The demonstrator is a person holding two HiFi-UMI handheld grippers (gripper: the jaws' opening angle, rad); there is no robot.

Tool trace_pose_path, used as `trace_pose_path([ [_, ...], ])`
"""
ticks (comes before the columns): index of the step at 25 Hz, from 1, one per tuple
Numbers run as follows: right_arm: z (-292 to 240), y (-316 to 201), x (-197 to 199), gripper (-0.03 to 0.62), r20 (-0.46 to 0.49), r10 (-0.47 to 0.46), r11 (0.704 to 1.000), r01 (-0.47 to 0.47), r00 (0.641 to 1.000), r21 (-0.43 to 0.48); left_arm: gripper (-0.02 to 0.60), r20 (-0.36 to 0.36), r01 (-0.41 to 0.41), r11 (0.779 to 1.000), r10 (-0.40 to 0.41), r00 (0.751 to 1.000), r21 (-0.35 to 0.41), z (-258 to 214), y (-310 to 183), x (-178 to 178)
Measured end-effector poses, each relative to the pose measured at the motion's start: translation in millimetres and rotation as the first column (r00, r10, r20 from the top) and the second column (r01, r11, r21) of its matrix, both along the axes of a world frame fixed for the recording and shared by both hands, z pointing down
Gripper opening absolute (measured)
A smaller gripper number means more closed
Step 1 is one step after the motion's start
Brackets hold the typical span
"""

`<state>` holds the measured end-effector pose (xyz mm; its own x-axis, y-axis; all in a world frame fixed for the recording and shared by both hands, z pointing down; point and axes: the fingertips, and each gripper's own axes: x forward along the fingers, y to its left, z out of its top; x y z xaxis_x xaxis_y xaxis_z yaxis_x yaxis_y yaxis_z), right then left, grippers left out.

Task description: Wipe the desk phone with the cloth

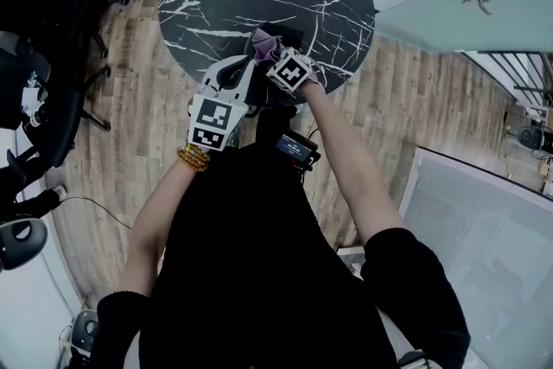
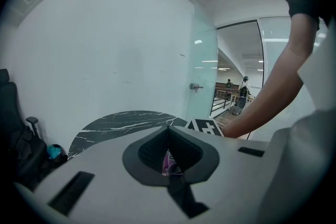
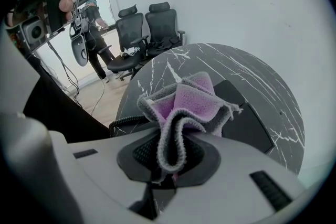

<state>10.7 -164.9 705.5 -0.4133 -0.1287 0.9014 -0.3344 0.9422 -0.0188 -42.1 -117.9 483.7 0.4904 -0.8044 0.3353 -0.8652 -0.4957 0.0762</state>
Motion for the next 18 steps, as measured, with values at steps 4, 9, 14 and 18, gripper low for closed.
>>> trace_pose_path([
  [4,-0.5,4.7,-1.8,0.055,-0.001,-0.007,1.000,0.007,1.000,-0.016,0.012,-0.001,0.000,1.000,0.000,1.000,-0.002,0.7,-0.6,-0.9],
  [9,0.4,6.6,-2.1,0.055,0.005,0.003,1.000,-0.003,1.000,-0.017,0.012,0.000,-0.004,1.000,0.004,1.000,-0.004,1.0,-2.3,-1.0],
  [14,2.6,14.3,-4.1,0.054,0.008,0.003,1.000,-0.003,1.000,-0.028,0.013,0.000,-0.004,1.000,0.004,1.000,-0.008,2.9,-2.9,-2.8],
  [18,8.1,20.0,-4.4,0.055,0.003,-0.004,0.999,0.004,1.000,-0.036,0.012,0.000,-0.007,1.000,0.007,1.000,-0.011,3.8,-2.7,-3.9],
])
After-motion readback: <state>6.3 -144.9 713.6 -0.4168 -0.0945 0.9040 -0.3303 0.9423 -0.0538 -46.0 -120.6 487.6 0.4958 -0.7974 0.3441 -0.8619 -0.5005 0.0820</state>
